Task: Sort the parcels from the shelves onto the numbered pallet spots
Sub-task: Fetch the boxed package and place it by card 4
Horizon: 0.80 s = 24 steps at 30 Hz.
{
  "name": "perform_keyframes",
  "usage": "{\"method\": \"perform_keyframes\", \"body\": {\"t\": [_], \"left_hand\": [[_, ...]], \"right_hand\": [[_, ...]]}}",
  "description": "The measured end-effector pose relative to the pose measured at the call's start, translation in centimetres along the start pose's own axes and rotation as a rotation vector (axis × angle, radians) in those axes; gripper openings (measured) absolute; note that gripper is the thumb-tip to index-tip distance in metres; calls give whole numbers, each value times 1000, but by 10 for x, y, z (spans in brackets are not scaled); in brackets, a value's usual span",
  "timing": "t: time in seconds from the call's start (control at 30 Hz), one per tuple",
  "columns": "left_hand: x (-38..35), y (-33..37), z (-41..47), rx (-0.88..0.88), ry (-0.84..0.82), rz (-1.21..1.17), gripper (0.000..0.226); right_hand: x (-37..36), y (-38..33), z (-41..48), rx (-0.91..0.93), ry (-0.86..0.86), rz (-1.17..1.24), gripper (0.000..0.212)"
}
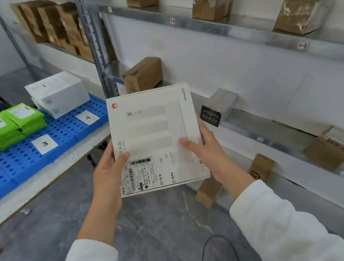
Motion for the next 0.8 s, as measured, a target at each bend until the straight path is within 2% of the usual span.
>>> {"method": "perform_keyframes", "body": {"t": [0.23, 0.6, 0.8], "left_hand": [[49, 16, 51, -49, 36, -49, 49], [139, 9, 82, -15, 207, -136, 52], [169, 8, 105, -7, 365, -139, 58]], "right_hand": [[-64, -7, 47, -20, 3, -121, 72], [-172, 15, 99, -37, -277, -57, 70], [-220, 25, 147, -37, -411, -20, 66]]}}
Point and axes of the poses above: each hand's wrist, its own z-axis towards the middle knuckle, its own x-axis out of the back of the hand, y = z × x, the point moved 7 cm from there along z, towards the middle knuckle, and after that the axes turned 12 degrees about z, right-handed, at the moved point
